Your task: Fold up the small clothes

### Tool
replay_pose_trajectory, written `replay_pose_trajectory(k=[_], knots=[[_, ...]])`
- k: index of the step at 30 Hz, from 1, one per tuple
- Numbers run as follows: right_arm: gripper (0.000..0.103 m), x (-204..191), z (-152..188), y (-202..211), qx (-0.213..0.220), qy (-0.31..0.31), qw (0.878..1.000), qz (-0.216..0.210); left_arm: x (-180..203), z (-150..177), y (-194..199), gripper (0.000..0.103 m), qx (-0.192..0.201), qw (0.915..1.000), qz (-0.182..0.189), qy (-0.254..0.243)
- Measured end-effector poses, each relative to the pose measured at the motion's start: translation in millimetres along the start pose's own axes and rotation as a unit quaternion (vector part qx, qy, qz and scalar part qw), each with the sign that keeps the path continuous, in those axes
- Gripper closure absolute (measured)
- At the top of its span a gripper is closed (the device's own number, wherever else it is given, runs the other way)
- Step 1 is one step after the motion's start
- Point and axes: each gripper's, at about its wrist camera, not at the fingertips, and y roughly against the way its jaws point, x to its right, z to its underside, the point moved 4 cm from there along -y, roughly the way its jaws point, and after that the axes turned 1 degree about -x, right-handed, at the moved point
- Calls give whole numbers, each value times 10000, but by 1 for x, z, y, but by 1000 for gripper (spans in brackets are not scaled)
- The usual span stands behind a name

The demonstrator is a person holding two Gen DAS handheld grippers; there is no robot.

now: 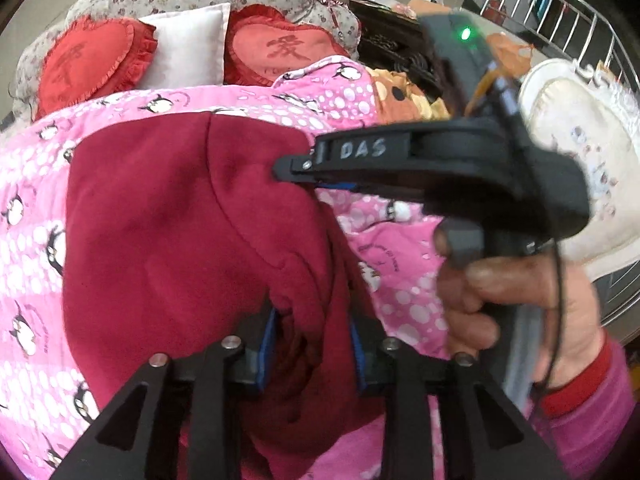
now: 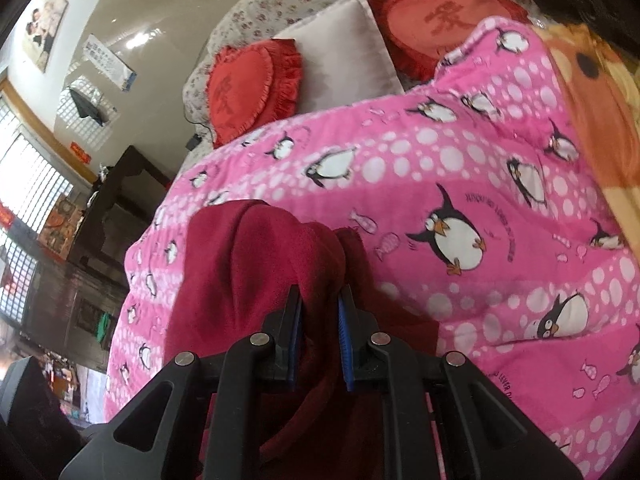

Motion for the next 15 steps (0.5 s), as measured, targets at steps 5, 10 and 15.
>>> replay_pose_trajectory(k=[5,10,15], knots=[[103,8,3,4,50,-229,9996,146,5,8,21,42,-43,9986,526,60],[92,4,15,37,103,-272,9996,29,-8,34,57,39,29,9990,307,-309],[77,-21,46,63,64,-120,9988,-479,-35,51,76,33,132,9997,13,-189]])
